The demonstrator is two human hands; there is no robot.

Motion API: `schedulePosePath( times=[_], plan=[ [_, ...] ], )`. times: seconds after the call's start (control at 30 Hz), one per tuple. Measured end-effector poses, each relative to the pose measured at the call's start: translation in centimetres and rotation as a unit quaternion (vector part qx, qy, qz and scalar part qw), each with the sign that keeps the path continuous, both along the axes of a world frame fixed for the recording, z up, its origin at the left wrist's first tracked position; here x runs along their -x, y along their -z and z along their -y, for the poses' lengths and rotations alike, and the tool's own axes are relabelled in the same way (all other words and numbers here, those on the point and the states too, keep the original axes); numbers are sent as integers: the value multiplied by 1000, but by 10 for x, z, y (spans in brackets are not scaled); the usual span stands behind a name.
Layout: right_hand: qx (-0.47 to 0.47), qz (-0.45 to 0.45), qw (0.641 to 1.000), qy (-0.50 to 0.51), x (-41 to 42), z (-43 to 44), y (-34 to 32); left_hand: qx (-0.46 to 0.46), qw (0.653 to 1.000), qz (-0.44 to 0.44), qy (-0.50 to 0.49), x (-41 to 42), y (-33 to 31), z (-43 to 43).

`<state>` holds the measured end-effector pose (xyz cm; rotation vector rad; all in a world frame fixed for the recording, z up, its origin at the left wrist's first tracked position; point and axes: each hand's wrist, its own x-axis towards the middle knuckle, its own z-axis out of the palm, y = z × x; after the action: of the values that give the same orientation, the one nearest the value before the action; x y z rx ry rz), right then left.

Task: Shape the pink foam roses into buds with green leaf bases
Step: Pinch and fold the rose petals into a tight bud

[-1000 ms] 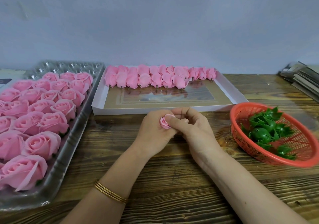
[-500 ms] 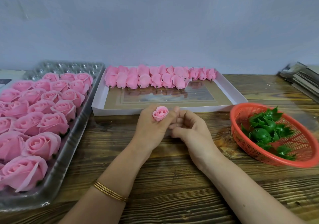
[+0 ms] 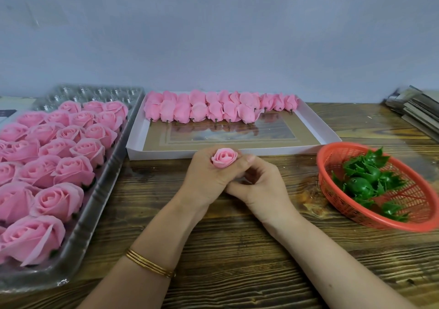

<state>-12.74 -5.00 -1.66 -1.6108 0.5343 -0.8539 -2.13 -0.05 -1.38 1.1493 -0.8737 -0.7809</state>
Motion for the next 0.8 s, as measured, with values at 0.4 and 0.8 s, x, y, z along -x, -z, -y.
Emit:
schedulePosePath(
  times=[0.4,0.8],
  plan=[
    [-98,12,993,-58,0,0,0,-7,998,-24,54,-6,0,-1],
    [-26,-2,1000,-6,-2,-1,1,-8,999,-30,22,-2,1,1]
  ],
)
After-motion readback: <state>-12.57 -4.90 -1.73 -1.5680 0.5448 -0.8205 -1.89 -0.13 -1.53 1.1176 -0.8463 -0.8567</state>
